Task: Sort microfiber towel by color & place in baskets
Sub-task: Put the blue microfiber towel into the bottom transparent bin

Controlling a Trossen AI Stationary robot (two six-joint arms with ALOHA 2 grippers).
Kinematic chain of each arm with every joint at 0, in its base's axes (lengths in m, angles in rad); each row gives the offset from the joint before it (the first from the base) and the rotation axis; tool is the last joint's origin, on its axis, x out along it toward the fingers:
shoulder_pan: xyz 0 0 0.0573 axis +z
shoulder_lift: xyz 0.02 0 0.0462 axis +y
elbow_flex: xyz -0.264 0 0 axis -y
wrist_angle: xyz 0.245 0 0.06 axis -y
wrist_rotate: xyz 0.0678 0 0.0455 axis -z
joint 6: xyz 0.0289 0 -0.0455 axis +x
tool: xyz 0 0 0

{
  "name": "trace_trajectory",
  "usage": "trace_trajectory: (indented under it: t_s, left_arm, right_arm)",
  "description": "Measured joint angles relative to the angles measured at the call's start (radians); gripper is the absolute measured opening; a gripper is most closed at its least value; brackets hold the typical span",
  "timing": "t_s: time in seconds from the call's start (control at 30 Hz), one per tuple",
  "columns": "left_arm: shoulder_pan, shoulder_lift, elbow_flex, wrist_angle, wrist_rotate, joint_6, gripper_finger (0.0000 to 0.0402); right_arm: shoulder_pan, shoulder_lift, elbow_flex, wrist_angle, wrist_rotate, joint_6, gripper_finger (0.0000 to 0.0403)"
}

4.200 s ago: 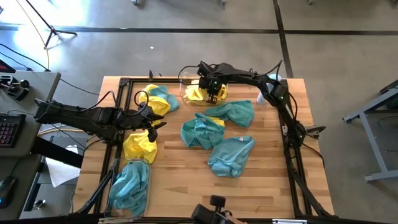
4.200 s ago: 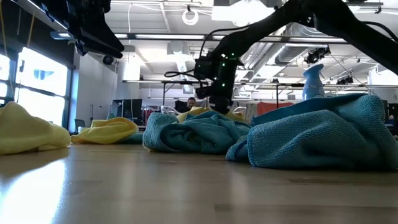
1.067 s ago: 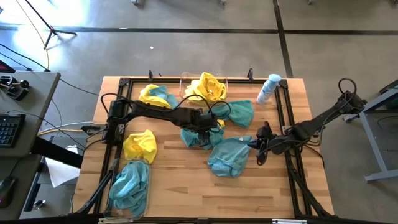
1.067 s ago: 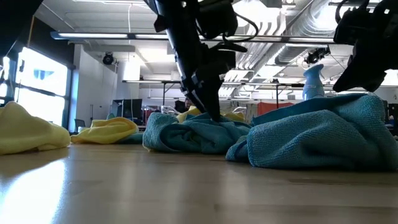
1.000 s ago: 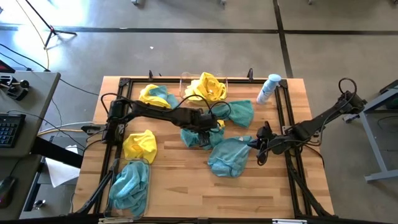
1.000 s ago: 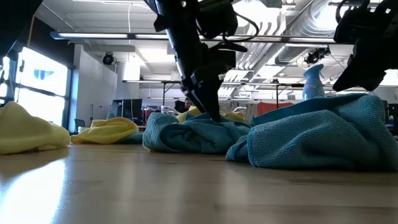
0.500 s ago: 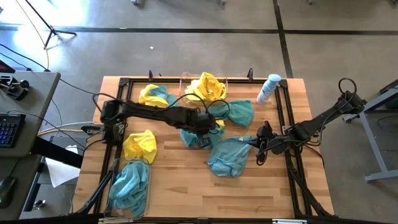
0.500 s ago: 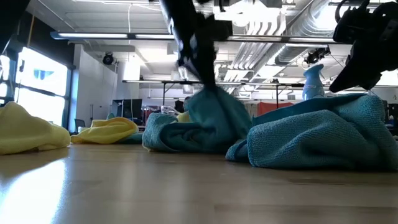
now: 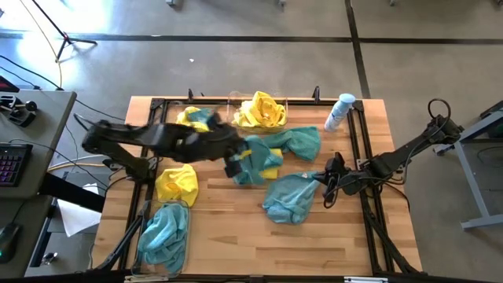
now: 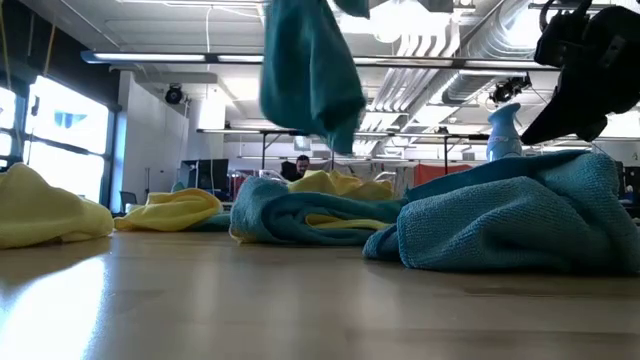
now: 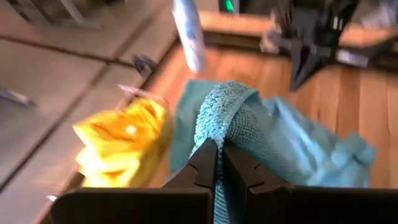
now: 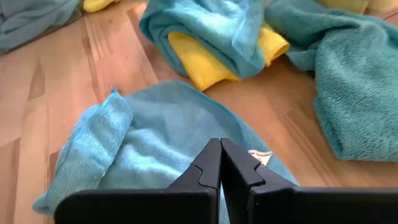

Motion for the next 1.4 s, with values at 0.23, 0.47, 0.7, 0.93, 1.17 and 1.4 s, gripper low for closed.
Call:
trace_trajectory:
  t_s: [0.23, 0.47, 0.7, 0.93, 1.17, 1.4]
  left_arm:
    - [-0.081, -0.126, 0.000, -0.007, -0.078, 0.000, 0.0000]
    - [-0.227, -0.164, 0.000, -0.132, -0.060, -0.019, 0.0000]
    - [-0.377, -0.165, 0.067, -0.374, -0.059, -0.267, 0.0000]
    - [-0.540, -0.165, 0.161, -0.611, -0.052, -0.504, 0.0000]
    - [-0.679, -0.165, 0.200, -0.736, 0.143, -0.772, 0.0000]
    - [-0.817, -0.149, 0.200, -0.737, 0.365, -1.039, 0.0000]
  right_arm:
    - [0.000, 0.000, 0.000, 0.001, 0.026, 0.000, 0.0000]
    - [0.000, 0.000, 0.000, 0.002, 0.026, 0.000, 0.0000]
    - [0.000, 0.000, 0.000, 0.003, 0.026, 0.003, 0.0000]
    - [0.000, 0.000, 0.000, 0.004, 0.026, 0.126, 0.0000]
    - [0.000, 0.001, 0.000, 0.061, 0.029, 0.258, 0.0000]
    - [0.000, 0.007, 0.000, 0.158, 0.039, 0.271, 0.0000]
